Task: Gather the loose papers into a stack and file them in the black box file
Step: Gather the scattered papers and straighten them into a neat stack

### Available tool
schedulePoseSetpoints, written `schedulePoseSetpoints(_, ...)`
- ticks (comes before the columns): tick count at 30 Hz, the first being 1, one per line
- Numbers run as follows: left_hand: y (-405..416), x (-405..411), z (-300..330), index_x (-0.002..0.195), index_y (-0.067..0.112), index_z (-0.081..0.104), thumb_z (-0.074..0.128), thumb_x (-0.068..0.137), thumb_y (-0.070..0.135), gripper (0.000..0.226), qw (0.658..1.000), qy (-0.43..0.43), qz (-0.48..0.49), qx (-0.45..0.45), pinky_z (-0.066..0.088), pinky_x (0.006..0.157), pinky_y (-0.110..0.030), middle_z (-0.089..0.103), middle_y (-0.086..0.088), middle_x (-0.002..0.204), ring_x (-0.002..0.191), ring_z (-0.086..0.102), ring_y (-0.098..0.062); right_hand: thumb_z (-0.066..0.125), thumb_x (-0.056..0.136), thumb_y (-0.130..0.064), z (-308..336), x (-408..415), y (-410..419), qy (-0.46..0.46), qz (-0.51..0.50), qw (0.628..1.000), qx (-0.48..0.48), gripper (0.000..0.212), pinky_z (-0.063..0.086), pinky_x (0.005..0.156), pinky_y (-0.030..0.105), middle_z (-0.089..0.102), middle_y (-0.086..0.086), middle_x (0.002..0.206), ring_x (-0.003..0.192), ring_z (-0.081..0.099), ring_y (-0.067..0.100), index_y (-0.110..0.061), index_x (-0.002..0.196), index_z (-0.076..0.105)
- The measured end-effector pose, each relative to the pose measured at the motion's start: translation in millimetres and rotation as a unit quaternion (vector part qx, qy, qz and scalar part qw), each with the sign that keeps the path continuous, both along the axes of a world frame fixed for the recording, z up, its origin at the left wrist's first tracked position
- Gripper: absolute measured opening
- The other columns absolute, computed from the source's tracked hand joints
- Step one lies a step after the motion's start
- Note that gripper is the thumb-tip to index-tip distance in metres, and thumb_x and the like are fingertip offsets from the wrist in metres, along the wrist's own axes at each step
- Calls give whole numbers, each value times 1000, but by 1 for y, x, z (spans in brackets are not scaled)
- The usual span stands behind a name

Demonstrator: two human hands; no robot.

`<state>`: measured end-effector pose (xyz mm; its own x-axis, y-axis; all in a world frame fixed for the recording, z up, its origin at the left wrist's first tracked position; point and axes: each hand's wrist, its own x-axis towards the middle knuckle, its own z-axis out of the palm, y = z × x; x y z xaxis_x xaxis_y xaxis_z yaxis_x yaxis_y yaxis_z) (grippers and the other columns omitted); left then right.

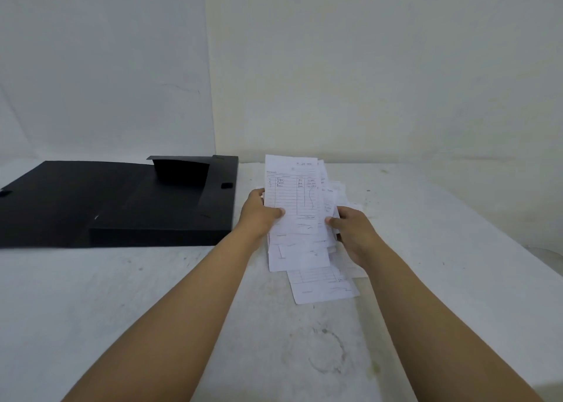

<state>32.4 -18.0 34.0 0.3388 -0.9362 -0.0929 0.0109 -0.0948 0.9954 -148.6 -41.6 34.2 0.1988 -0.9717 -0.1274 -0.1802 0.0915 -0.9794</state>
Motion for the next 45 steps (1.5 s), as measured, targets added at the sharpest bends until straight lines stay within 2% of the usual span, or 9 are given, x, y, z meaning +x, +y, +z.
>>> schedulePoseSetpoints(5,-1,1,-3,127,9,51,46,90,-6,40,999,-31,-22,-4,52,87,-35,59,-6,128,112,58,-24,44,95,-7,-1,23,3,141,-20,984,-111,23,43,58,25,55,2,72,65,51,19,-7,73,52)
schedulePoseSetpoints(10,-5,7,-4,130,25,43,46,91,1,47,997,6,-71,0,52,91,-40,59,4,119,108,58,-19,49,91,-1,-1,25,-4,110,17,992,-62,38,48,94,38,55,6,121,110,54,25,-9,127,44)
schedulePoseSetpoints(16,-25,12,-8,125,12,46,47,88,-4,40,992,-120,-12,36,49,82,-32,58,-6,120,102,57,-22,50,93,-13,2,21,-28,202,55,975,-70,9,40,71,30,52,11,93,85,50,25,-5,94,55)
schedulePoseSetpoints(21,-58,21,-4,126,2,48,45,89,-4,37,976,-195,33,95,53,91,-39,60,-13,121,105,60,-29,49,94,-29,0,0,-87,332,-65,937,-86,38,39,102,38,57,11,132,122,50,31,-6,123,58)
schedulePoseSetpoints(26,-91,24,-2,133,-1,39,46,91,0,43,953,-250,38,166,48,83,-33,51,-19,132,107,56,-29,45,91,-49,-16,-2,-137,458,-80,884,-39,60,37,99,41,48,18,136,127,39,37,-10,135,41)
schedulePoseSetpoints(31,-106,24,0,143,-1,26,42,93,6,53,906,-330,9,265,44,100,-37,39,-24,142,125,47,-34,56,82,-57,-22,21,-152,514,-81,850,-77,71,35,98,42,52,16,128,123,43,35,-7,130,41)
schedulePoseSetpoints(37,-107,23,-2,138,2,31,40,91,5,47,924,-290,-6,248,46,96,-37,45,-21,135,120,49,-33,62,83,-9,-13,38,-152,369,-17,927,-63,73,39,98,38,55,9,128,120,47,31,-18,146,27)
schedulePoseSetpoints(41,-101,21,-3,131,1,38,40,92,-1,40,959,-211,8,187,43,65,-26,51,-14,121,83,53,-20,54,83,12,-3,37,-140,195,-11,980,-31,63,41,59,21,51,7,105,89,51,22,-14,139,40)
schedulePoseSetpoints(45,-90,20,0,127,3,43,42,92,-3,36,984,-125,21,126,43,70,-28,52,-10,117,91,48,-21,56,80,14,9,31,-125,98,-18,995,-8,68,51,82,36,59,15,117,101,59,30,-13,140,38)
